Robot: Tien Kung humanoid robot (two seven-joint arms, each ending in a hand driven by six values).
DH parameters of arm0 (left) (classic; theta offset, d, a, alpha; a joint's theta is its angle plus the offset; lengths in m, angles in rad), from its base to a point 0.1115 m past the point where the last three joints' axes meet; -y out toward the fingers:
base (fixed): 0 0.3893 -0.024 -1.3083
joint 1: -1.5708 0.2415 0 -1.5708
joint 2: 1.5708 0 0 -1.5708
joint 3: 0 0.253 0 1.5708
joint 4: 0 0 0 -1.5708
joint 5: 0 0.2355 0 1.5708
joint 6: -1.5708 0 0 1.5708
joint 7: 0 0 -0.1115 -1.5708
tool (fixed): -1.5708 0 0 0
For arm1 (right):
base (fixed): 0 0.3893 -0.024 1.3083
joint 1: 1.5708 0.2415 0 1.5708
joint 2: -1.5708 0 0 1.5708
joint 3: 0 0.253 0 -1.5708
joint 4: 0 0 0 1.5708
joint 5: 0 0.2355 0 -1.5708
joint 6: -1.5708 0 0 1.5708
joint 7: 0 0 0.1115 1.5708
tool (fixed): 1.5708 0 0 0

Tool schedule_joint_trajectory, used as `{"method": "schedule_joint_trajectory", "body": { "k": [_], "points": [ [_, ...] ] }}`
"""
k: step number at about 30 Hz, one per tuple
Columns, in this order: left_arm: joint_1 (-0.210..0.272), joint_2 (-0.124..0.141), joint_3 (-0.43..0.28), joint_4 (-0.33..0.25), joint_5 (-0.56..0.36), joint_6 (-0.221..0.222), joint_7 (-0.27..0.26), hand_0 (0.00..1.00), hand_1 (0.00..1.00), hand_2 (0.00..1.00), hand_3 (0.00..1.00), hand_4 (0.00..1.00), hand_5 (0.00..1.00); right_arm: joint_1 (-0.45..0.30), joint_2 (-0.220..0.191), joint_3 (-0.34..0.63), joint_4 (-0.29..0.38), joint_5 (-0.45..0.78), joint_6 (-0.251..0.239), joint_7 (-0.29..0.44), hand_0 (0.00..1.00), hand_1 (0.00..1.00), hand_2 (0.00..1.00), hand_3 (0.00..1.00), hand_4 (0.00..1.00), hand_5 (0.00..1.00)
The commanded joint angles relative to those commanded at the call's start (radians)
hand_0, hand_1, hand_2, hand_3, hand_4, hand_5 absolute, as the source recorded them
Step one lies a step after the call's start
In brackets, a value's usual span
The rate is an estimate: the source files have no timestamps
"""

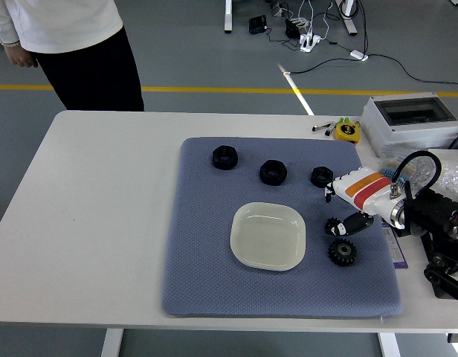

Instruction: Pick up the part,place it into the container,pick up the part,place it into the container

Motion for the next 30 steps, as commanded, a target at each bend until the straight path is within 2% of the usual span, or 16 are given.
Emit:
{"method": "schedule_joint_trajectory", "body": {
  "k": [11,19,20,25,26,30],
  "points": [
    [-0.001,0.000,0.001,0.000,0.000,0.000,0.000,0.703,0.650,0.672,0.578,0.671,0.623,0.022,-0.007,-0.048,0.000,-0.013,0.022,0.004,0.344,0.522,0.618,0.572,0.910,0.505],
    [-0.001,0.000,-0.001,0.000,0.002,-0.001,0.000,0.703,0.650,0.672,0.578,0.672,0.624,0.019,0.001,-0.059,-0.032,-0.005,0.002,0.009,0.331,0.515,0.607,0.568,0.898,0.497],
    [-0.001,-0.001,-0.001,0.000,0.002,-0.001,0.001,0.703,0.651,0.672,0.578,0.671,0.624,0.019,0.001,-0.059,-0.035,-0.004,0.000,0.009,0.282,0.461,0.541,0.544,0.878,0.490],
    [0.000,-0.001,0.000,-0.001,0.000,-0.001,0.000,0.703,0.651,0.672,0.578,0.671,0.624,0.018,0.003,-0.062,-0.041,0.003,0.000,0.011,0.282,0.461,0.541,0.544,0.878,0.490],
    [0.000,-0.001,-0.001,-0.001,0.000,-0.001,0.000,0.703,0.653,0.673,0.577,0.670,0.626,0.018,0.003,-0.062,-0.040,0.004,0.000,0.012,0.232,0.416,0.485,0.517,0.864,0.490],
    [0.000,0.000,0.000,-0.001,-0.001,-0.002,0.000,0.703,0.653,0.673,0.577,0.670,0.626,0.017,0.002,-0.059,-0.038,0.010,-0.001,0.015,0.232,0.416,0.485,0.517,0.864,0.490]
  ]
}}
